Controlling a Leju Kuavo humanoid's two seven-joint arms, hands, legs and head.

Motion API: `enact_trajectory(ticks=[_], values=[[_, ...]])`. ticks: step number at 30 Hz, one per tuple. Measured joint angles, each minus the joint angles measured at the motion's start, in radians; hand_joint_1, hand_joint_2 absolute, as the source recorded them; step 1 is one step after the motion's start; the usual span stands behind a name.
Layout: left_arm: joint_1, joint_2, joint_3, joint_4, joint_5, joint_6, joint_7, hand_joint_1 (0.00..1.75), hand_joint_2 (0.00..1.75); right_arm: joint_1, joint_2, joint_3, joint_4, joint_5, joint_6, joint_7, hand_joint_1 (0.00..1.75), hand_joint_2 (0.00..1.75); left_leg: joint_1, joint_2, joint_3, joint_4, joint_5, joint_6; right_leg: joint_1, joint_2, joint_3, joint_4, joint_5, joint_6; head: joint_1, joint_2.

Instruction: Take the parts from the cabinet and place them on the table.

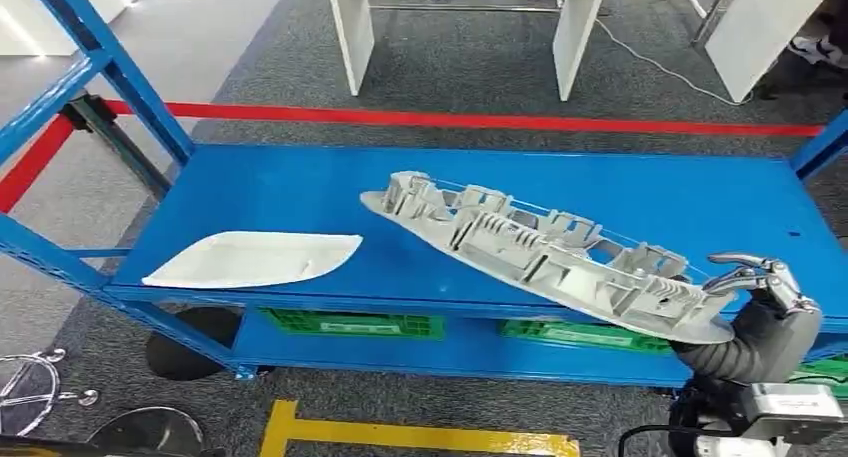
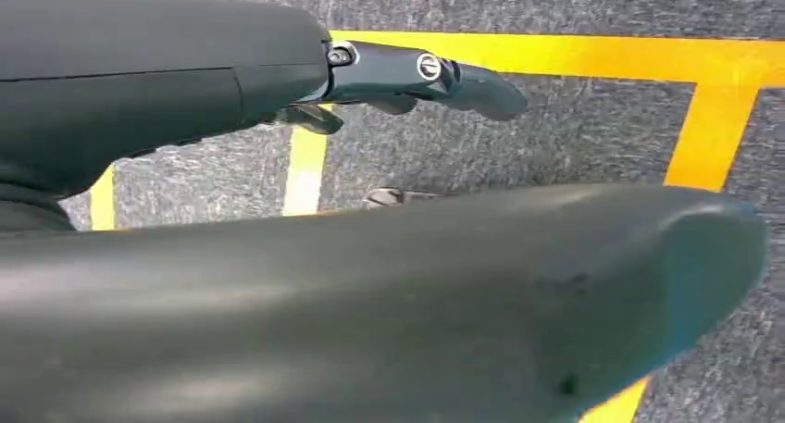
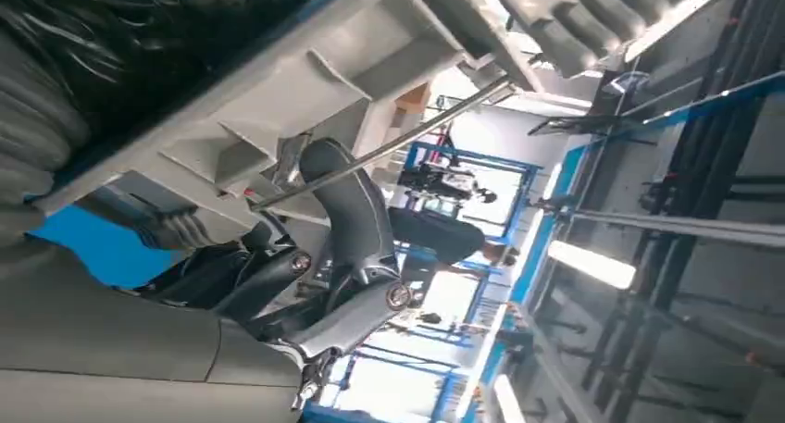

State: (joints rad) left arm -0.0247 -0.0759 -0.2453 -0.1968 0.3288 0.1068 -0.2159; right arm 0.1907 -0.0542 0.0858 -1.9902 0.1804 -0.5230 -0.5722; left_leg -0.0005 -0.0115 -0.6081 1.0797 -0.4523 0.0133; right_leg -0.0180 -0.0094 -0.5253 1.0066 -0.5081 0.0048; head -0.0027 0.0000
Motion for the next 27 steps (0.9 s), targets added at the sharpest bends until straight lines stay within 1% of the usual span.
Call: enact_trajectory(ticks=[1, 2, 3, 4, 5, 6, 7, 8, 9, 10, 11, 12, 13, 14, 15, 16, 17, 18, 19, 20, 21, 22, 23, 24, 25, 26, 27], values=[[0.000, 0.002, 0.000, 0.000, 0.000, 0.000, 0.000, 0.00, 0.00, -0.001, 0.000, 0.000, 0.000, 0.000, 0.000, -0.002, 1.75, 1.75, -0.004, 0.001, 0.022, -0.034, -0.005, 0.007, 0.003, 0.000, 0.000, 0.001, -0.004, 0.005, 0.002, 0.000], [-0.001, 0.002, 0.000, 0.002, 0.000, 0.002, -0.001, 0.00, 0.00, -0.003, 0.000, 0.000, 0.001, 0.000, 0.000, -0.003, 1.75, 1.75, -0.005, 0.001, 0.027, -0.054, -0.007, 0.009, 0.007, 0.003, -0.004, 0.007, -0.005, 0.010, 0.000, 0.000], [-0.003, 0.002, 0.000, 0.002, 0.000, 0.002, -0.002, 0.00, 0.00, -0.004, 0.000, 0.000, 0.001, 0.000, -0.001, -0.003, 1.75, 1.75, -0.005, 0.001, 0.023, -0.057, -0.016, 0.011, 0.006, 0.001, -0.010, 0.007, -0.004, 0.014, 0.001, 0.000], [-0.002, 0.002, 0.000, 0.002, 0.000, 0.003, -0.002, 0.00, 0.00, -0.005, 0.000, 0.000, 0.001, 0.001, -0.003, -0.003, 1.75, 1.75, -0.006, -0.001, 0.021, -0.057, -0.016, 0.012, 0.006, 0.000, -0.010, 0.003, -0.002, 0.019, 0.002, 0.000], [0.000, 0.002, 0.000, 0.002, 0.000, 0.003, -0.002, 0.00, 0.00, -0.006, 0.000, 0.000, 0.001, 0.001, -0.005, -0.004, 1.75, 1.75, -0.004, -0.002, 0.022, -0.063, -0.015, 0.015, 0.007, -0.001, -0.007, 0.000, -0.002, 0.023, 0.000, 0.000], [0.001, 0.002, 0.000, 0.002, 0.000, 0.004, -0.002, 0.00, 0.00, -0.005, 0.000, 0.000, 0.000, 0.001, -0.010, -0.005, 1.75, 1.75, 0.006, -0.001, 0.028, -0.074, -0.009, 0.023, 0.005, 0.002, -0.017, 0.006, -0.014, 0.029, 0.001, 0.000], [0.000, 0.003, 0.000, 0.002, 0.000, 0.005, -0.003, 0.00, 0.00, -0.006, 0.000, 0.000, -0.001, 0.001, -0.015, -0.006, 1.75, 1.75, 0.006, 0.000, 0.029, -0.076, -0.009, 0.025, 0.006, 0.004, -0.027, 0.033, -0.035, 0.032, 0.004, 0.000], [-0.002, 0.004, 0.001, 0.002, 0.001, 0.006, -0.003, 0.00, 0.00, -0.008, 0.000, -0.001, -0.002, 0.000, -0.018, -0.008, 1.75, 1.75, 0.007, 0.000, 0.028, -0.075, -0.008, 0.028, 0.005, 0.005, -0.057, 0.099, -0.069, 0.035, 0.007, 0.000], [-0.002, 0.003, 0.001, 0.002, 0.000, 0.005, -0.005, 0.00, 0.00, -0.008, 0.000, -0.001, -0.002, -0.003, -0.021, -0.009, 1.75, 1.75, 0.007, 0.000, 0.028, -0.075, -0.009, 0.029, 0.003, 0.006, -0.099, 0.188, -0.108, 0.039, 0.005, 0.000], [-0.001, 0.003, 0.001, 0.002, -0.001, 0.005, -0.008, 0.00, 0.00, -0.007, 0.000, -0.002, -0.002, -0.006, -0.024, -0.009, 1.75, 1.75, 0.007, 0.000, 0.028, -0.075, -0.010, 0.029, 0.003, 0.006, -0.137, 0.261, -0.133, 0.042, 0.006, 0.000], [-0.001, 0.003, 0.001, 0.002, -0.001, 0.004, -0.010, 0.00, 0.00, -0.006, 0.000, -0.003, -0.002, -0.007, -0.026, -0.009, 1.75, 1.75, 0.007, 0.000, 0.029, -0.075, -0.010, 0.029, 0.002, 0.006, -0.163, 0.307, -0.138, 0.045, 0.006, 0.000], [0.000, 0.002, 0.001, 0.002, -0.001, 0.004, -0.010, 0.00, 0.00, -0.006, 0.000, -0.005, -0.002, -0.007, -0.028, -0.009, 1.75, 1.75, 0.008, 0.000, 0.030, -0.075, -0.010, 0.029, 0.000, 0.006, -0.166, 0.300, -0.117, 0.047, 0.006, 0.000], [0.000, 0.002, 0.001, 0.002, -0.001, 0.004, -0.010, 0.00, 0.00, -0.005, 0.000, -0.006, -0.002, -0.006, -0.029, -0.009, 1.75, 1.75, 0.010, -0.001, 0.031, -0.074, -0.011, 0.027, -0.002, 0.006, -0.149, 0.254, -0.080, 0.049, 0.006, 0.000], [0.000, 0.002, 0.001, 0.002, -0.001, 0.004, -0.010, 0.00, 0.00, -0.006, 0.000, -0.006, -0.003, -0.006, -0.029, -0.009, 1.75, 1.75, 0.013, -0.002, 0.032, -0.072, -0.013, 0.024, -0.006, 0.006, -0.109, 0.164, -0.026, 0.051, 0.005, 0.000], [0.000, 0.002, 0.001, 0.002, -0.001, 0.004, -0.010, 0.00, 0.00, -0.006, 0.000, -0.006, -0.005, -0.007, -0.029, -0.009, 1.75, 1.75, 0.016, -0.003, 0.035, -0.069, -0.017, 0.018, -0.010, 0.005, -0.063, 0.066, 0.022, 0.054, 0.006, 0.000], [0.000, 0.002, 0.001, 0.002, -0.002, 0.004, -0.011, 0.00, 0.00, -0.007, 0.000, -0.006, -0.005, -0.007, -0.029, -0.010, 1.75, 1.75, 0.014, -0.004, 0.034, -0.067, -0.019, 0.011, -0.009, 0.010, -0.040, 0.026, 0.008, 0.059, 0.005, 0.000], [-0.002, 0.003, 0.001, 0.002, -0.003, 0.004, -0.015, 0.00, 0.00, -0.008, 0.000, -0.006, -0.007, -0.007, -0.029, -0.012, 1.75, 1.75, 0.010, -0.005, 0.028, -0.057, -0.021, 0.004, -0.004, 0.016, -0.027, 0.009, 0.009, 0.047, 0.011, 0.000], [0.000, 0.005, 0.001, 0.002, -0.004, 0.003, -0.020, 0.00, 0.00, -0.006, 0.000, -0.006, -0.008, -0.010, -0.030, -0.013, 1.75, 1.75, 0.009, -0.005, 0.025, -0.060, -0.017, -0.001, -0.003, 0.016, -0.034, 0.015, 0.010, 0.038, 0.008, 0.000], [0.001, 0.004, 0.001, 0.002, -0.004, 0.003, -0.023, 0.00, 0.00, -0.004, 0.000, -0.006, -0.008, -0.011, -0.032, -0.013, 1.75, 1.75, 0.010, -0.005, 0.026, -0.061, -0.015, -0.004, -0.001, 0.016, -0.035, 0.016, 0.011, 0.034, 0.006, 0.000], [0.001, 0.005, 0.001, 0.002, -0.005, 0.003, -0.025, 0.00, 0.00, -0.002, 0.000, -0.007, -0.008, -0.012, -0.032, -0.013, 1.75, 1.75, 0.011, -0.005, 0.027, -0.061, -0.022, -0.003, -0.004, 0.017, -0.034, 0.012, 0.013, 0.032, 0.008, 0.000], [0.001, 0.007, 0.001, 0.002, -0.005, 0.003, -0.026, 0.00, 0.00, -0.002, 0.000, -0.009, -0.008, -0.013, -0.032, -0.014, 1.75, 1.75, 0.010, -0.005, 0.028, -0.062, -0.015, 0.020, -0.004, 0.017, -0.034, 0.012, 0.014, 0.032, 0.006, 0.000], [0.001, 0.008, 0.001, 0.002, -0.005, 0.003, -0.027, 0.00, 0.00, -0.001, 0.000, -0.009, -0.008, -0.015, -0.032, -0.014, 1.75, 1.75, 0.009, -0.005, 0.029, -0.062, -0.017, 0.033, -0.003, 0.017, -0.034, 0.012, 0.014, 0.031, 0.005, 0.000], [0.000, 0.009, 0.001, 0.002, -0.005, 0.005, -0.027, 0.00, 0.00, 0.000, 0.000, -0.009, -0.008, -0.017, -0.032, -0.014, 1.75, 1.75, 0.008, -0.005, 0.029, -0.063, -0.012, 0.043, -0.003, 0.017, -0.033, 0.012, 0.014, 0.031, 0.005, 0.000], [0.000, 0.010, 0.001, 0.002, -0.005, 0.005, -0.027, 0.00, 0.00, 0.000, 0.000, -0.009, -0.008, -0.018, -0.031, -0.014, 1.75, 1.75, 0.008, -0.005, 0.029, -0.064, -0.010, 0.045, -0.002, 0.017, -0.034, 0.012, 0.014, 0.029, 0.005, 0.000], [0.000, 0.010, 0.001, 0.002, -0.005, 0.005, -0.027, 0.00, 0.00, 0.000, 0.000, -0.009, -0.008, -0.019, -0.031, -0.014, 1.75, 1.75, 0.009, -0.005, 0.030, -0.066, -0.008, 0.048, 0.000, 0.017, -0.034, 0.013, 0.014, 0.026, 0.005, 0.000], [0.000, 0.010, 0.001, 0.002, -0.005, 0.005, -0.027, 0.00, 0.00, 0.000, 0.000, -0.009, -0.007, -0.021, -0.031, -0.014, 1.75, 1.75, 0.009, -0.005, 0.030, -0.067, -0.008, 0.048, 0.001, 0.017, -0.034, 0.013, 0.014, 0.022, 0.005, 0.000], [0.000, 0.010, 0.001, 0.002, -0.005, 0.005, -0.027, 0.00, 0.00, 0.001, 0.000, -0.009, -0.007, -0.020, -0.031, -0.014, 1.75, 1.75, 0.010, -0.005, 0.030, -0.068, -0.007, 0.048, 0.003, 0.017, -0.034, 0.013, 0.014, 0.020, 0.005, 0.000]])
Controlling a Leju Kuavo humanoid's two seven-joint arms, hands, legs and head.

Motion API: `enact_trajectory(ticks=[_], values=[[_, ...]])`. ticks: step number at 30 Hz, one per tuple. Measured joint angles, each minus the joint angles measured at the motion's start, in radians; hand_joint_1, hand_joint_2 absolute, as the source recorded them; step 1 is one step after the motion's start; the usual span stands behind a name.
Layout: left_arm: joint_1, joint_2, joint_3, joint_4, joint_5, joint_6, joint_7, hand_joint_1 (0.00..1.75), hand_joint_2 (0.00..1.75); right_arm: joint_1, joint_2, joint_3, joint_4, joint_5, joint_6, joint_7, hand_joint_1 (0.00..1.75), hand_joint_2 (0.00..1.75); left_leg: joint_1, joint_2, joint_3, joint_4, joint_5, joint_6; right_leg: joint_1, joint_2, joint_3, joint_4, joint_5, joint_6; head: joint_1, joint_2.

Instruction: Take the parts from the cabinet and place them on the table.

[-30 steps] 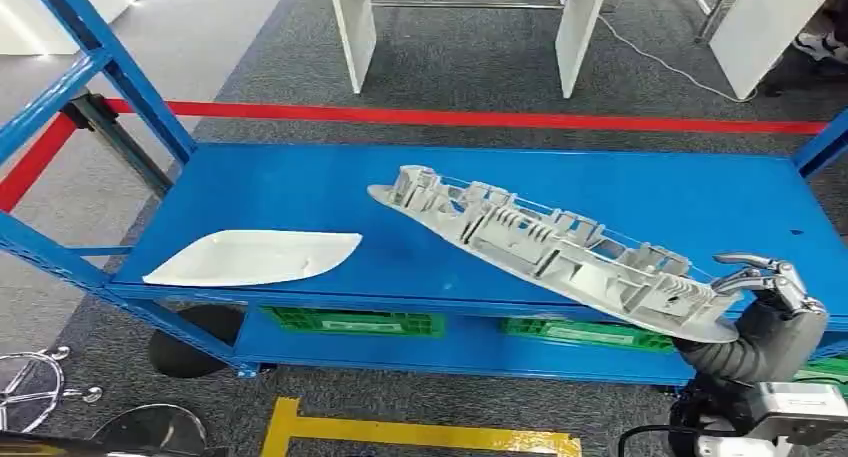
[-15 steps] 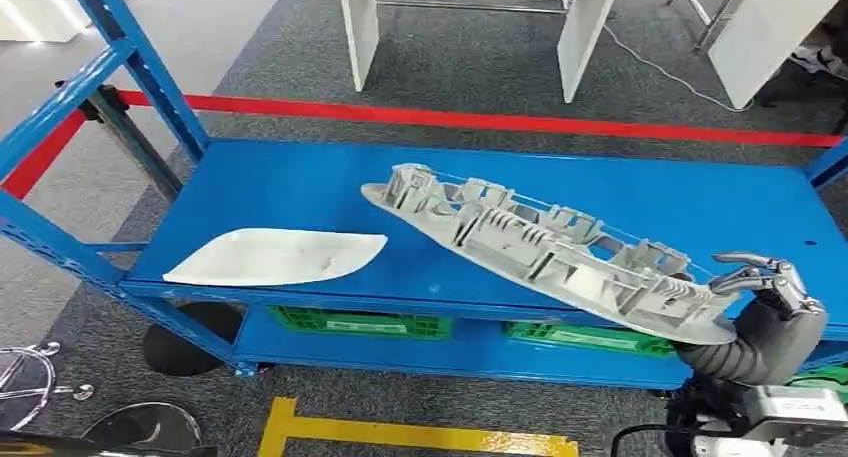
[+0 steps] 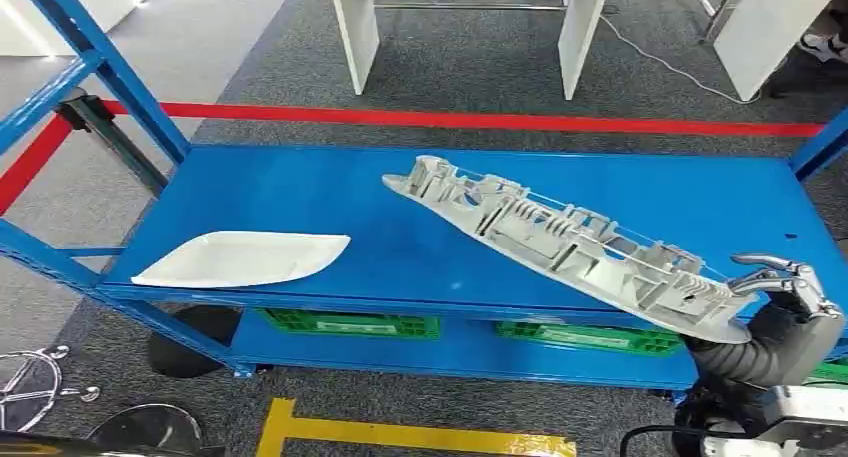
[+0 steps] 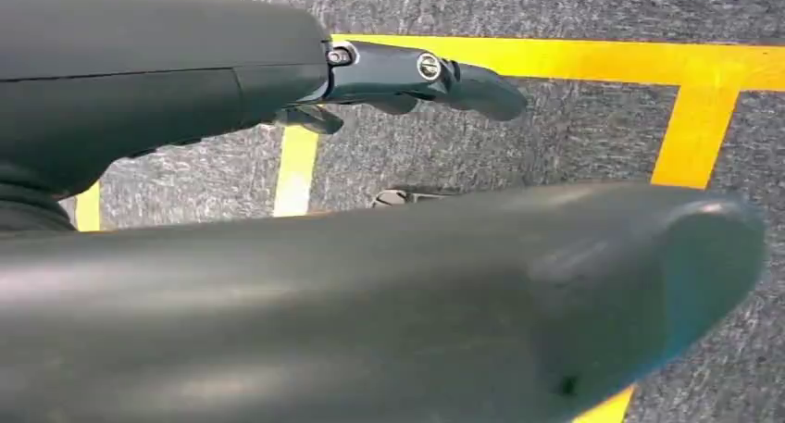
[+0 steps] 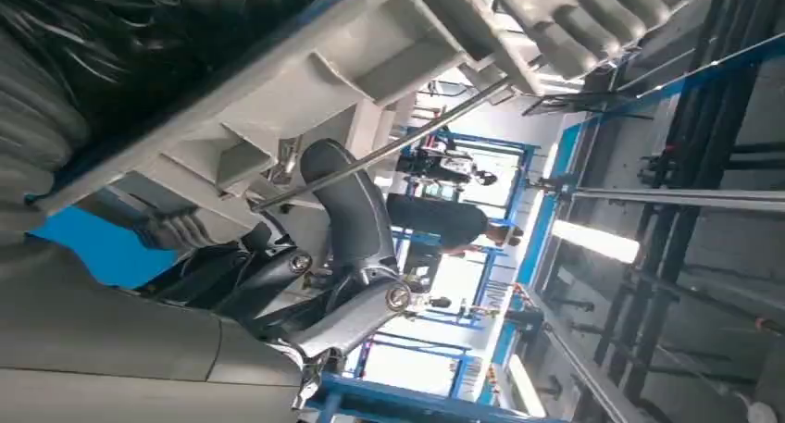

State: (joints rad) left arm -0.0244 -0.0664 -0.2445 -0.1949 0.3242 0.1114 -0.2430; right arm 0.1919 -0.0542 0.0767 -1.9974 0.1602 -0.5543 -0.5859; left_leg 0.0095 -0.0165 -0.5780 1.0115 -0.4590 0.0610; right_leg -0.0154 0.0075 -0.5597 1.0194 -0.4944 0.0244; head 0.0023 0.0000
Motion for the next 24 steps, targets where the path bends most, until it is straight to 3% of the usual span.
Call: enact_trajectory(ticks=[4, 6, 8, 9, 12, 13, 14, 15, 17, 18, 19, 20, 22, 23, 24], values=[[0.000, 0.000, 0.000, 0.000, 0.000, 0.000, -0.002, 0.00, 0.00, 0.001, 0.000, 0.000, 0.000, 0.000, 0.000, 0.000, 1.75, 1.75, 0.003, 0.000, 0.000, -0.002, 0.002, -0.006, 0.004, -0.001, 0.000, 0.001, 0.000, -0.003, 0.000, 0.000], [0.000, 0.000, 0.000, 0.000, 0.000, 0.000, -0.004, 0.00, 0.00, 0.001, 0.000, 0.000, 0.000, 0.000, 0.000, 0.000, 1.75, 1.75, 0.005, 0.000, 0.000, -0.003, 0.001, -0.028, 0.005, -0.001, -0.001, 0.002, -0.002, -0.006, 0.000, 0.000], [0.000, 0.000, 0.000, 0.000, 0.000, 0.000, -0.007, 0.00, 0.00, 0.001, 0.000, 0.000, 0.000, 0.000, 0.000, 0.000, 1.75, 1.75, 0.008, 0.000, 0.000, -0.004, -0.002, -0.061, 0.006, -0.001, -0.002, 0.004, -0.002, -0.006, 0.001, 0.000], [0.000, 0.000, 0.000, 0.000, 0.001, -0.001, -0.008, 0.00, 0.00, 0.002, 0.000, 0.000, 0.000, 0.000, 0.000, 0.000, 1.75, 1.75, 0.007, 0.000, -0.003, 0.003, -0.007, -0.059, -0.001, -0.002, -0.001, 0.000, 0.001, -0.003, 0.002, 0.000], [0.001, 0.003, 0.000, 0.000, 0.005, -0.005, -0.010, 0.00, 0.00, 0.003, 0.000, 0.000, 0.000, 0.000, 0.000, 0.000, 1.75, 1.75, -0.001, 0.000, -0.002, -0.002, 0.006, -0.030, -0.002, -0.002, 0.004, -0.012, 0.012, 0.012, 0.000, 0.000], [0.000, -0.001, 0.000, 0.000, 0.007, -0.005, -0.011, 0.00, 0.00, 0.005, 0.000, 0.000, -0.002, 0.000, 0.000, 0.000, 1.75, 1.75, 0.015, 0.003, 0.012, -0.040, 0.023, -0.025, -0.002, -0.002, 0.005, -0.010, 0.002, 0.015, -0.001, 0.000], [-0.002, -0.001, 0.000, 0.000, 0.009, -0.006, -0.011, 0.00, 0.00, 0.007, 0.000, -0.002, -0.002, 0.000, 0.000, 0.000, 1.75, 1.75, 0.013, 0.008, 0.016, -0.053, 0.032, -0.028, 0.000, -0.004, -0.008, 0.004, -0.020, 0.019, 0.004, 0.000], [-0.003, -0.001, 0.000, 0.000, 0.011, -0.006, -0.012, 0.00, 0.00, 0.003, 0.000, -0.002, -0.003, 0.000, 0.001, -0.001, 1.75, 1.75, 0.014, 0.008, 0.015, -0.057, 0.038, -0.023, -0.002, -0.003, -0.027, 0.055, -0.063, 0.021, 0.008, 0.000], [-0.002, -0.003, 0.000, 0.000, 0.011, -0.006, -0.012, 0.00, 0.00, 0.005, 0.000, -0.002, -0.003, 0.000, 0.001, -0.001, 1.75, 1.75, 0.015, 0.010, 0.007, -0.054, 0.038, -0.024, -0.009, -0.004, -0.080, 0.204, -0.139, 0.033, 0.009, 0.000], [-0.002, -0.004, 0.000, 0.000, 0.011, -0.006, -0.012, 0.00, 0.00, 0.007, 0.000, -0.002, -0.003, 0.000, 0.001, -0.001, 1.75, 1.75, 0.016, 0.010, 0.002, -0.050, 0.039, -0.026, -0.013, -0.004, -0.096, 0.251, -0.153, 0.040, 0.009, 0.000], [-0.001, -0.005, 0.000, 0.000, 0.012, -0.006, -0.012, 0.00, 0.00, 0.008, 0.000, -0.002, -0.003, 0.000, 0.001, -0.001, 1.75, 1.75, 0.018, 0.010, -0.003, -0.046, 0.041, -0.028, -0.017, -0.004, -0.093, 0.255, -0.142, 0.047, 0.010, 0.000], [-0.001, -0.006, 0.000, 0.000, 0.012, -0.006, -0.012, 0.00, 0.00, 0.008, 0.000, -0.002, -0.003, 0.000, 0.001, -0.001, 1.75, 1.75, 0.022, 0.010, -0.009, -0.041, 0.042, -0.032, -0.021, -0.005, -0.069, 0.216, -0.112, 0.054, 0.009, 0.000], [-0.001, -0.008, 0.000, 0.000, 0.012, -0.006, -0.012, 0.00, 0.00, 0.006, 0.000, -0.002, -0.003, -0.001, 0.001, -0.001, 1.75, 1.75, 0.035, 0.009, -0.026, -0.020, 0.039, -0.049, -0.036, -0.009, 0.030, 0.040, -0.033, 0.075, 0.009, 0.000], [-0.001, -0.005, 0.000, 0.000, 0.012, -0.005, -0.012, 0.00, 0.00, 0.003, 0.000, -0.002, -0.002, -0.001, 0.001, -0.001, 1.75, 1.75, 0.036, 0.008, -0.034, -0.007, 0.038, -0.061, -0.036, -0.004, 0.057, -0.013, -0.062, 0.087, 0.013, 0.000], [-0.001, -0.002, 0.001, 0.000, 0.012, -0.004, -0.012, 0.00, 0.00, 0.004, 0.000, -0.002, -0.002, -0.001, 0.002, 0.000, 1.75, 1.75, 0.031, 0.004, -0.042, 0.001, 0.038, -0.070, -0.029, 0.011, 0.057, 0.010, -0.037, 0.066, 0.018, 0.000]])
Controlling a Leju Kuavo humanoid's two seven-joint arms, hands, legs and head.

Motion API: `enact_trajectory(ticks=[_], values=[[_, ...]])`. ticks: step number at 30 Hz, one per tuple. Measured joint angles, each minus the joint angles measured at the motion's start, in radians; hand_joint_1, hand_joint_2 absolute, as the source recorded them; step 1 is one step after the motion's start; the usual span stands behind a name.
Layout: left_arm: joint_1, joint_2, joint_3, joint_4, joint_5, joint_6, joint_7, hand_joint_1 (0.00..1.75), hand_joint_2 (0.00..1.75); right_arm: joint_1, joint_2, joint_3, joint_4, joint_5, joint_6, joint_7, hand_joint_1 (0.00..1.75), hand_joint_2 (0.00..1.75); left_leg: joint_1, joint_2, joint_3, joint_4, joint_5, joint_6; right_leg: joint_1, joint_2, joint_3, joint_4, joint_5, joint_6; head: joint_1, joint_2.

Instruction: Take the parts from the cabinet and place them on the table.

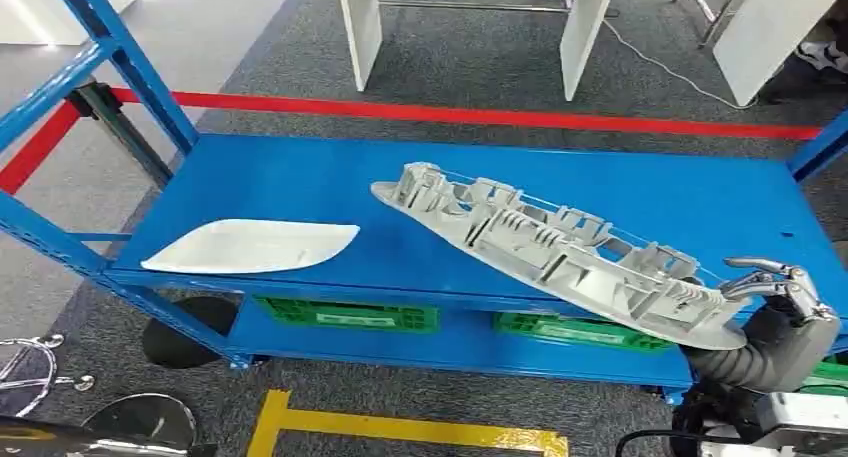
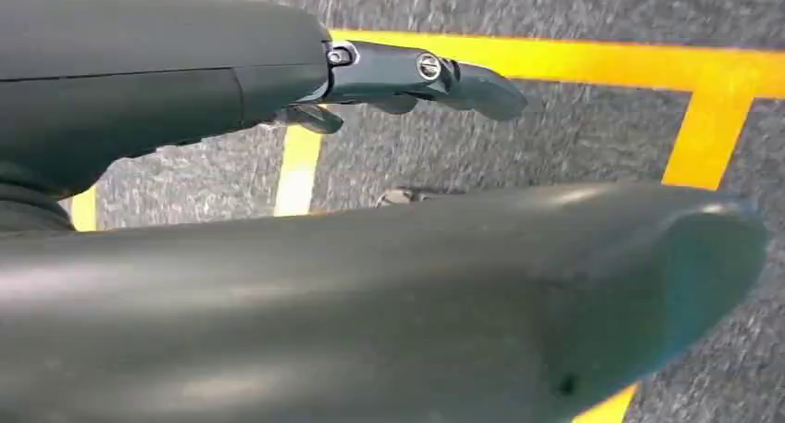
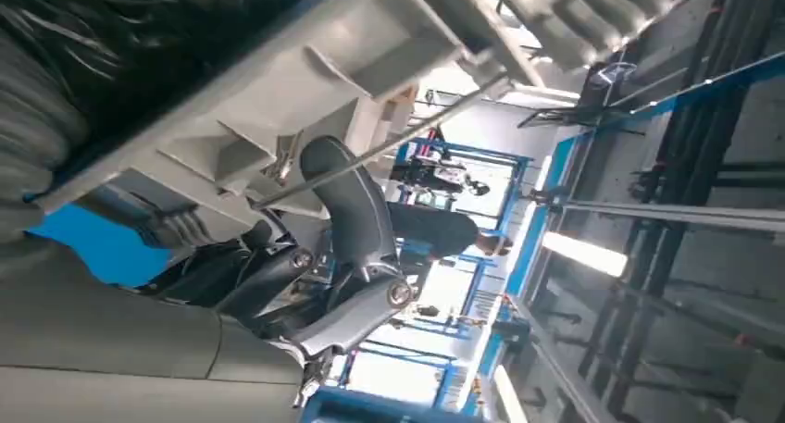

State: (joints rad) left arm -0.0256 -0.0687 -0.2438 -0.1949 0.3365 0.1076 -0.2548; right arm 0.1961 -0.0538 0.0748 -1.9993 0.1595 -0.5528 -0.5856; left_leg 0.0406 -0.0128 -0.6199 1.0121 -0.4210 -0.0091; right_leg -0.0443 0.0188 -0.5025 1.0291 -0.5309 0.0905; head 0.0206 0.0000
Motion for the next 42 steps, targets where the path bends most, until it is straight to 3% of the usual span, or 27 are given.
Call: enact_trajectory(ticks=[4, 5, 6, 8, 9, 10, 12, 14, 15, 16, 19, 20, 21, 23, 24, 25, 26, 28, 29, 30, 31, 34, 35, 37, 39, 40, 42], values=[[0.004, -0.002, 0.000, 0.001, 0.000, 0.000, 0.000, 0.00, 0.00, 0.002, 0.000, -0.001, 0.000, 0.000, 0.002, 0.001, 1.75, 1.75, 0.001, -0.005, -0.010, 0.011, 0.020, -0.023, 0.001, -0.003, -0.035, 0.018, -0.004, -0.051, -0.005, 0.000], [0.004, -0.002, 0.000, 0.003, 0.000, 0.000, 0.000, 0.00, 0.00, 0.000, 0.000, -0.001, -0.001, 0.000, 0.003, 0.001, 1.75, 1.75, 0.002, -0.001, -0.022, 0.027, -0.005, -0.023, 0.001, -0.008, -0.036, 0.018, 0.003, -0.064, -0.010, 0.000], [0.004, -0.002, 0.000, 0.003, 0.000, 0.000, 0.000, 0.00, 0.00, 0.001, 0.000, -0.002, -0.001, 0.000, 0.005, 0.001, 1.75, 1.75, 0.000, 0.003, -0.036, 0.070, -0.058, -0.019, 0.006, -0.009, -0.045, 0.018, 0.010, -0.074, -0.017, 0.000], [0.003, -0.002, 0.000, 0.004, 0.000, 0.000, 0.000, 0.00, 0.00, 0.001, 0.000, -0.002, -0.001, -0.002, 0.005, 0.001, 1.75, 1.75, -0.006, 0.004, -0.081, 0.224, -0.170, -0.013, 0.016, -0.013, -0.067, 0.018, 0.026, -0.083, -0.021, 0.000], [0.003, -0.003, 0.000, 0.004, 0.000, 0.000, 0.000, 0.00, 0.00, 0.002, 0.000, -0.002, 0.000, -0.001, 0.005, 0.001, 1.75, 1.75, -0.010, 0.004, -0.093, 0.291, -0.199, -0.008, 0.024, -0.016, -0.078, 0.019, 0.035, -0.087, -0.023, 0.000], [0.003, -0.003, 0.000, 0.004, 0.000, 0.000, 0.000, 0.00, 0.00, 0.002, 0.000, -0.002, 0.000, -0.001, 0.005, 0.001, 1.75, 1.75, -0.016, 0.004, -0.088, 0.316, -0.200, 0.001, 0.032, -0.018, -0.090, 0.020, 0.043, -0.091, -0.021, 0.000], [0.002, -0.003, 0.000, 0.004, 0.000, 0.002, 0.000, 0.00, 0.00, 0.002, 0.000, -0.002, -0.001, -0.001, 0.006, 0.001, 1.75, 1.75, -0.035, 0.004, -0.020, 0.246, -0.147, 0.033, 0.049, -0.019, -0.112, 0.020, 0.059, -0.096, -0.023, 0.000], [0.000, -0.002, 0.000, 0.004, 0.000, 0.003, 0.000, 0.00, 0.00, 0.002, 0.000, -0.002, -0.001, -0.001, 0.006, 0.001, 1.75, 1.75, -0.065, 0.003, 0.097, 0.072, -0.111, 0.084, 0.060, -0.018, -0.127, 0.020, 0.075, -0.100, -0.022, 0.000], [-0.003, 0.011, 0.000, 0.004, -0.001, 0.005, 0.000, 0.00, 0.00, 0.004, 0.000, -0.002, 0.000, -0.001, 0.006, 0.000, 1.75, 1.75, -0.067, 0.006, 0.132, 0.015, -0.143, 0.113, 0.063, -0.021, -0.132, 0.020, 0.081, -0.095, -0.016, 0.000], [-0.003, 0.000, 0.000, 0.004, -0.002, 0.005, 0.000, 0.00, 0.00, 0.005, 0.000, -0.002, -0.001, -0.001, 0.006, 0.000, 1.75, 1.75, -0.072, 0.010, 0.132, 0.004, -0.128, 0.092, 0.052, -0.024, -0.130, 0.015, 0.089, -0.090, -0.016, 0.000], [-0.002, 0.002, 0.000, 0.005, -0.002, 0.006, 0.000, 0.00, 0.00, 0.006, 0.001, -0.002, -0.001, 0.000, 0.006, -0.003, 1.75, 1.75, -0.082, 0.009, 0.129, -0.028, -0.092, 0.095, 0.045, -0.026, -0.129, -0.003, 0.117, -0.068, -0.017, 0.000], [-0.003, -0.001, 0.000, 0.005, -0.002, 0.006, 0.001, 0.00, 0.00, 0.008, 0.001, -0.002, -0.003, 0.000, 0.006, -0.005, 1.75, 1.75, -0.070, 0.017, 0.131, -0.049, -0.073, 0.080, 0.046, -0.022, -0.137, 0.006, 0.099, -0.068, -0.019, 0.000], [-0.003, 0.000, 0.000, 0.005, -0.002, 0.006, 0.001, 0.00, 0.00, 0.009, 0.001, -0.003, -0.004, 0.000, 0.005, -0.007, 1.75, 1.75, -0.069, 0.016, 0.120, -0.056, -0.059, 0.083, 0.046, -0.020, -0.155, 0.028, 0.050, -0.061, -0.014, 0.000], [-0.002, 0.000, 0.000, 0.005, -0.002, 0.006, 0.002, 0.00, 0.00, 0.009, 0.001, -0.003, -0.006, 0.000, 0.004, -0.009, 1.75, 1.75, -0.065, 0.017, 0.093, -0.053, -0.038, 0.080, 0.038, -0.020, -0.185, 0.160, -0.062, -0.050, -0.010, 0.000], [-0.001, -0.001, 0.000, 0.005, -0.002, 0.005, 0.002, 0.00, 0.00, 0.011, 0.001, -0.004, -0.006, 0.000, 0.004, -0.009, 1.75, 1.75, -0.064, 0.018, 0.078, -0.051, -0.029, 0.078, 0.034, -0.020, -0.198, 0.229, -0.093, -0.044, -0.011, 0.000], [-0.001, -0.001, 0.000, 0.005, -0.003, 0.004, 0.002, 0.00, 0.00, 0.014, 0.001, -0.005, -0.006, 0.000, 0.004, -0.009, 1.75, 1.75, -0.062, 0.018, 0.063, -0.048, -0.019, 0.075, 0.031, -0.020, -0.199, 0.270, -0.093, -0.038, -0.011, 0.000], [-0.001, -0.002, 0.000, 0.005, -0.003, 0.004, 0.002, 0.00, 0.00, 0.015, 0.001, -0.005, -0.006, 0.000, 0.004, -0.009, 1.75, 1.75, -0.060, 0.018, 0.046, -0.043, -0.010, 0.070, 0.028, -0.020, -0.179, 0.270, -0.067, -0.032, -0.011, 0.000], [-0.001, -0.003, 0.000, 0.005, -0.003, 0.004, 0.002, 0.00, 0.00, 0.015, 0.001, -0.006, -0.006, 0.000, 0.004, -0.009, 1.75, 1.75, -0.051, 0.019, 0.011, -0.026, 0.004, 0.058, 0.020, -0.021, -0.085, 0.159, 0.007, -0.020, -0.011, 0.000], [-0.002, -0.003, 0.000, 0.005, -0.003, 0.004, 0.002, 0.00, 0.00, 0.014, 0.001, -0.007, -0.006, 0.000, 0.003, -0.009, 1.75, 1.75, -0.050, 0.018, -0.003, -0.013, 0.008, 0.050, 0.015, -0.022, -0.022, 0.073, 0.015, -0.014, -0.010, 0.000], [0.000, -0.001, 0.000, 0.005, -0.004, 0.004, 0.002, 0.00, 0.00, 0.011, 0.001, -0.007, -0.006, 0.000, 0.003, -0.009, 1.75, 1.75, -0.054, 0.017, -0.015, -0.001, 0.012, 0.044, 0.017, -0.021, 0.027, -0.005, -0.034, -0.008, -0.007, 0.000], [0.000, -0.003, 0.000, 0.005, -0.006, 0.004, 0.002, 0.00, 0.00, 0.013, 0.001, -0.006, -0.010, 0.000, 0.002, -0.011, 1.75, 1.75, -0.055, 0.017, -0.020, 0.009, 0.015, 0.040, 0.021, -0.016, 0.048, -0.029, -0.040, -0.028, -0.011, 0.000], [0.003, -0.002, 0.000, 0.006, -0.014, 0.004, 0.005, 0.00, 0.00, 0.018, 0.001, -0.007, -0.015, 0.000, 0.002, -0.014, 1.75, 1.75, -0.052, 0.016, -0.024, 0.008, 0.038, 0.022, 0.026, -0.020, 0.016, -0.018, -0.029, -0.059, -0.006, 0.000], [0.004, -0.002, 0.000, 0.009, -0.015, 0.005, 0.006, 0.00, 0.00, 0.017, 0.001, -0.008, -0.016, 0.000, 0.002, -0.016, 1.75, 1.75, -0.047, 0.016, -0.030, 0.016, 0.025, 0.016, 0.021, -0.024, 0.005, -0.022, -0.017, -0.075, -0.006, 0.000], [0.007, -0.002, 0.000, 0.009, -0.020, 0.008, 0.009, 0.00, 0.00, 0.021, 0.002, -0.009, -0.021, -0.005, 0.006, -0.017, 1.75, 1.75, -0.044, 0.015, -0.051, 0.095, -0.095, 0.004, 0.023, -0.025, -0.018, -0.022, 0.005, -0.091, -0.013, 0.000], [0.005, -0.002, -0.001, 0.009, -0.023, 0.011, 0.010, 0.00, 0.00, 0.023, 0.003, -0.010, -0.023, -0.014, 0.018, -0.017, 1.75, 1.75, -0.040, 0.015, -0.077, 0.246, -0.202, -0.003, 0.026, -0.025, -0.038, -0.020, 0.030, -0.093, -0.013, 0.000], [0.004, -0.002, -0.002, 0.009, -0.025, 0.012, 0.010, 0.00, 0.00, 0.025, 0.003, -0.012, -0.023, -0.024, 0.024, -0.017, 1.75, 1.75, -0.038, 0.015, -0.077, 0.298, -0.211, -0.004, 0.027, -0.025, -0.054, -0.017, 0.044, -0.092, -0.012, 0.000], [0.001, 0.002, -0.002, 0.009, -0.030, 0.014, 0.010, 0.00, 0.00, 0.031, 0.003, -0.016, -0.023, -0.033, 0.032, -0.019, 1.75, 1.75, -0.036, 0.015, -0.031, 0.284, -0.156, -0.002, 0.029, -0.026, -0.087, -0.013, 0.066, -0.089, -0.013, 0.000]])
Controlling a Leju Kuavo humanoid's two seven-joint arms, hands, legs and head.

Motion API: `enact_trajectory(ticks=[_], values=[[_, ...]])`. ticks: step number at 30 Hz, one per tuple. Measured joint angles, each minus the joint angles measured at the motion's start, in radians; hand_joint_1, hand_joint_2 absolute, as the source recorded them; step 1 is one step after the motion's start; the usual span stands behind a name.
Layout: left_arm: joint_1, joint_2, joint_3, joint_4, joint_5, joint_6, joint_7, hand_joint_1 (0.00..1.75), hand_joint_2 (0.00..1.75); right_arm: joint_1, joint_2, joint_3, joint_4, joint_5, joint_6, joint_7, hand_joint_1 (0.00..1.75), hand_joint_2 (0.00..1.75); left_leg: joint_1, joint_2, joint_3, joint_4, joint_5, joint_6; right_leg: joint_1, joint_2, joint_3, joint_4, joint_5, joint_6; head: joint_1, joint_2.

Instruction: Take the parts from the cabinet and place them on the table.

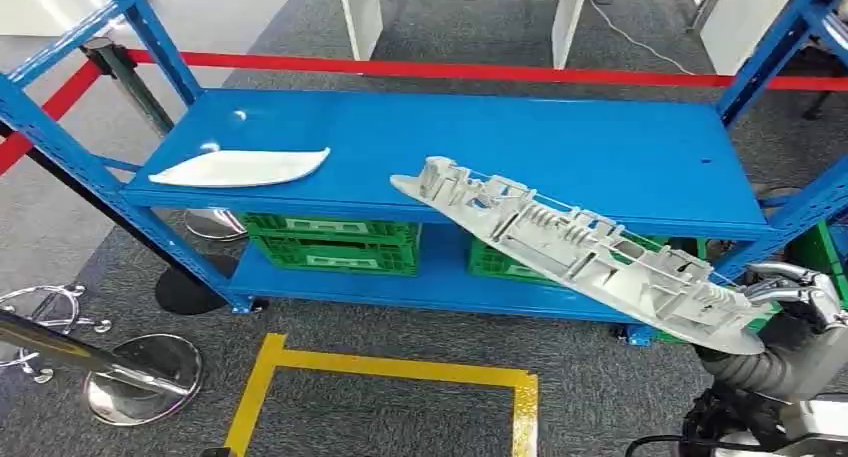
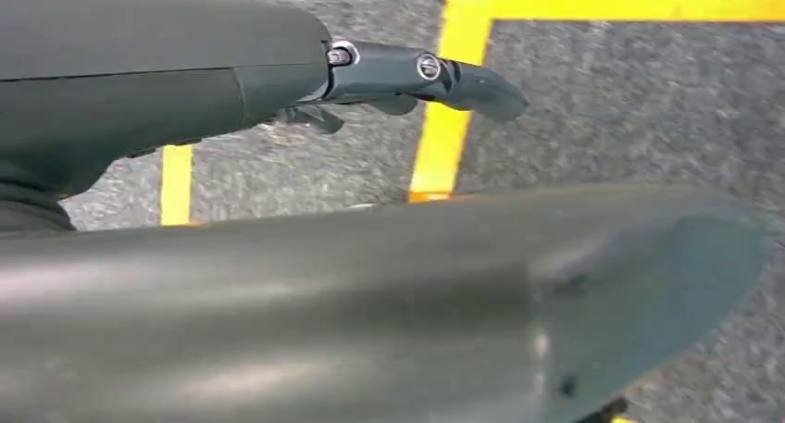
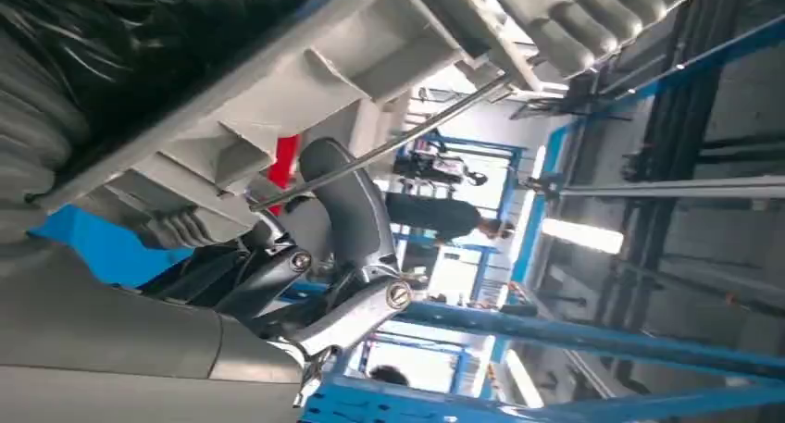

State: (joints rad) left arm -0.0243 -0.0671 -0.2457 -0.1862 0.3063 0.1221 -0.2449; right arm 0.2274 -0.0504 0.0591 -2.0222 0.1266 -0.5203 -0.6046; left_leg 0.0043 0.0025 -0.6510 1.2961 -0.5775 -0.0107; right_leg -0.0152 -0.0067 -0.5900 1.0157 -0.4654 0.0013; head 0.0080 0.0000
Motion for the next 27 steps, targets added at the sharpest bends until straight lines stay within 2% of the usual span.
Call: enact_trajectory(ticks=[1, 2, 3, 4, 5, 7, 8, 9, 10, 11, 12, 13, 14, 15, 16, 17, 18, 19, 20, 21, 23, 24, 25, 26, 27], values=[[0.000, 0.002, 0.000, 0.000, 0.000, 0.000, 0.000, 0.00, 0.00, 0.001, 0.000, -0.001, 0.000, -0.002, 0.002, -0.001, 1.75, 1.75, 0.000, 0.000, 0.050, -0.064, 0.031, 0.004, 0.001, 0.000, -0.012, 0.001, 0.008, 0.002, -0.001, 0.000], [0.000, 0.004, 0.000, 0.000, -0.001, 0.002, 0.000, 0.00, 0.00, 0.002, 0.000, -0.002, 0.000, -0.002, 0.003, -0.002, 1.75, 1.75, -0.001, -0.001, 0.116, -0.160, 0.052, 0.012, 0.001, 0.001, -0.022, 0.001, 0.017, 0.004, -0.001, 0.000], [-0.003, 0.006, 0.000, 0.000, -0.002, 0.002, 0.000, 0.00, 0.00, 0.003, 0.000, -0.002, 0.000, -0.002, 0.005, -0.003, 1.75, 1.75, -0.002, -0.004, 0.181, -0.255, 0.043, 0.021, 0.001, 0.001, -0.027, 0.001, 0.026, 0.009, 0.000, 0.000], [-0.005, 0.009, 0.000, 0.000, -0.002, 0.002, -0.001, 0.00, 0.00, 0.003, 0.000, -0.002, -0.003, -0.002, 0.005, -0.005, 1.75, 1.75, -0.007, -0.004, 0.216, -0.321, 0.024, 0.026, 0.004, 0.001, -0.034, 0.003, 0.034, 0.017, 0.001, 0.000], [-0.008, 0.010, 0.000, 0.000, -0.002, 0.002, -0.002, 0.00, 0.00, 0.003, 0.000, -0.003, -0.004, -0.003, 0.006, -0.006, 1.75, 1.75, -0.010, -0.004, 0.209, -0.323, 0.024, 0.025, 0.000, 0.000, -0.038, -0.001, 0.047, 0.026, 0.002, 0.000], [-0.008, 0.011, -0.001, 0.000, -0.004, -0.001, -0.007, 0.00, 0.00, 0.003, 0.000, -0.005, -0.005, -0.005, 0.011, -0.009, 1.75, 1.75, -0.020, -0.005, 0.195, -0.326, 0.041, 0.035, -0.007, 0.000, -0.042, -0.011, 0.068, 0.040, 0.001, 0.000], [-0.006, 0.010, -0.001, 0.000, -0.005, -0.002, -0.010, 0.00, 0.00, 0.005, 0.000, -0.009, -0.006, -0.008, 0.019, -0.010, 1.75, 1.75, -0.013, 0.001, 0.183, -0.339, 0.059, 0.044, -0.007, 0.003, -0.049, -0.011, 0.068, 0.045, 0.000, 0.000], [-0.006, 0.009, -0.001, 0.000, -0.005, -0.003, -0.011, 0.00, 0.00, 0.009, 0.000, -0.012, -0.006, -0.010, 0.021, -0.011, 1.75, 1.75, -0.012, 0.008, 0.173, -0.340, 0.073, 0.050, -0.008, 0.004, -0.060, 0.003, 0.029, 0.047, 0.001, 0.000], [-0.008, 0.010, -0.001, 0.000, -0.005, -0.004, -0.011, 0.00, 0.00, 0.008, 0.000, -0.014, -0.006, -0.012, 0.025, -0.012, 1.75, 1.75, -0.013, 0.013, 0.157, -0.339, 0.083, 0.062, -0.006, 0.005, -0.078, 0.049, -0.039, 0.048, 0.007, 0.000], [-0.010, 0.010, -0.001, 0.000, -0.005, -0.004, -0.011, 0.00, 0.00, 0.009, 0.001, -0.014, -0.006, -0.016, 0.028, -0.013, 1.75, 1.75, -0.015, 0.017, 0.141, -0.339, 0.094, 0.066, -0.007, 0.004, -0.098, 0.121, -0.106, 0.050, 0.007, 0.000], [-0.012, 0.010, -0.001, 0.000, -0.005, -0.005, -0.011, 0.00, 0.00, 0.009, 0.001, -0.015, -0.006, -0.020, 0.033, -0.013, 1.75, 1.75, -0.017, 0.020, 0.129, -0.338, 0.106, 0.069, -0.007, 0.005, -0.110, 0.195, -0.151, 0.053, 0.006, 0.000], [-0.013, 0.010, -0.001, 0.000, -0.005, -0.008, -0.011, 0.00, 0.00, 0.008, 0.001, -0.018, -0.006, -0.023, 0.037, -0.015, 1.75, 1.75, -0.019, 0.026, 0.112, -0.336, 0.117, 0.069, -0.006, 0.005, -0.116, 0.259, -0.167, 0.054, 0.008, 0.000], [-0.015, 0.009, -0.001, 0.000, -0.005, -0.009, -0.011, 0.00, 0.00, 0.008, 0.001, -0.020, -0.006, -0.027, 0.037, -0.017, 1.75, 1.75, -0.021, 0.033, 0.092, -0.332, 0.129, 0.068, -0.005, 0.005, -0.108, 0.295, -0.146, 0.055, 0.007, 0.000], [-0.015, 0.008, -0.001, 0.000, -0.005, -0.009, -0.011, 0.00, 0.00, 0.008, 0.002, -0.023, -0.006, -0.028, 0.038, -0.018, 1.75, 1.75, -0.021, 0.042, 0.072, -0.327, 0.140, 0.067, -0.004, 0.004, -0.080, 0.286, -0.103, 0.056, 0.007, 0.000], [-0.015, 0.006, -0.001, 0.000, -0.005, -0.010, -0.011, 0.00, 0.00, 0.007, 0.002, -0.026, -0.006, -0.029, 0.039, -0.018, 1.75, 1.75, -0.021, 0.050, 0.058, -0.320, 0.147, 0.065, -0.004, 0.001, -0.040, 0.247, -0.065, 0.056, 0.007, 0.000], [-0.016, 0.006, -0.001, 0.000, -0.005, -0.010, -0.011, 0.00, 0.00, 0.005, 0.002, -0.027, -0.006, -0.029, 0.039, -0.020, 1.75, 1.75, -0.021, 0.058, 0.040, -0.311, 0.154, 0.062, -0.004, -0.010, 0.022, 0.171, -0.041, 0.056, 0.008, 0.000], [-0.016, 0.006, -0.001, 0.000, -0.005, -0.010, -0.011, 0.00, 0.00, 0.002, 0.002, -0.029, -0.006, -0.029, 0.039, -0.021, 1.75, 1.75, -0.021, 0.061, 0.030, -0.300, 0.160, 0.057, -0.003, -0.043, 0.096, 0.073, -0.054, 0.053, 0.007, 0.000], [-0.015, 0.006, -0.001, 0.000, -0.005, -0.010, -0.012, 0.00, 0.00, -0.001, 0.002, -0.029, -0.008, -0.026, 0.039, -0.023, 1.75, 1.75, -0.024, 0.070, 0.021, -0.290, 0.163, 0.052, 0.003, -0.065, 0.166, -0.023, -0.093, 0.051, 0.008, 0.000], [-0.015, 0.007, -0.001, 0.000, -0.005, -0.010, -0.012, 0.00, 0.00, 0.000, 0.003, -0.029, -0.011, -0.024, 0.039, -0.025, 1.75, 1.75, -0.024, 0.077, 0.018, -0.289, 0.171, 0.045, 0.006, -0.061, 0.189, -0.065, -0.113, 0.041, 0.005, 0.000], [-0.017, 0.007, -0.001, 0.000, -0.005, -0.010, -0.013, 0.00, 0.00, 0.001, 0.003, -0.029, -0.011, -0.023, 0.038, -0.027, 1.75, 1.75, -0.021, 0.088, 0.017, -0.289, 0.183, 0.042, 0.010, -0.052, 0.165, -0.060, -0.110, 0.037, 0.008, 0.000], [-0.017, 0.008, -0.001, 0.000, -0.004, -0.010, -0.013, 0.00, 0.00, 0.002, 0.003, -0.032, -0.013, -0.023, 0.037, -0.027, 1.75, 1.75, -0.019, 0.100, 0.016, -0.293, 0.198, 0.031, 0.011, -0.039, 0.151, -0.062, -0.092, 0.020, 0.008, 0.000], [-0.018, 0.012, -0.001, 0.000, -0.005, -0.010, -0.013, 0.00, 0.00, 0.001, 0.007, -0.032, -0.013, -0.022, 0.037, -0.027, 1.75, 1.75, -0.015, 0.079, 0.006, -0.287, 0.177, 0.022, 0.004, -0.037, 0.140, -0.065, -0.078, 0.014, 0.010, 0.000], [-0.017, 0.013, -0.001, 0.000, -0.005, -0.009, -0.013, 0.00, 0.00, 0.001, 0.008, -0.032, -0.013, -0.022, 0.037, -0.027, 1.75, 1.75, -0.011, 0.039, -0.005, -0.254, 0.115, 0.012, 0.003, -0.027, 0.123, -0.064, -0.065, 0.004, 0.010, 0.000], [-0.014, 0.013, -0.001, 0.000, -0.004, -0.009, -0.013, 0.00, 0.00, -0.001, 0.008, -0.032, -0.014, -0.022, 0.037, -0.027, 1.75, 1.75, -0.006, 0.020, -0.016, -0.188, 0.045, 0.006, 0.003, -0.021, 0.117, -0.063, -0.052, -0.001, 0.005, 0.000], [-0.013, 0.013, -0.001, 0.000, -0.005, -0.009, -0.013, 0.00, 0.00, 0.001, 0.010, -0.033, -0.014, -0.021, 0.037, -0.027, 1.75, 1.75, -0.002, 0.012, -0.029, -0.112, -0.009, 0.002, 0.004, -0.014, 0.105, -0.060, -0.040, -0.002, 0.005, 0.000]])
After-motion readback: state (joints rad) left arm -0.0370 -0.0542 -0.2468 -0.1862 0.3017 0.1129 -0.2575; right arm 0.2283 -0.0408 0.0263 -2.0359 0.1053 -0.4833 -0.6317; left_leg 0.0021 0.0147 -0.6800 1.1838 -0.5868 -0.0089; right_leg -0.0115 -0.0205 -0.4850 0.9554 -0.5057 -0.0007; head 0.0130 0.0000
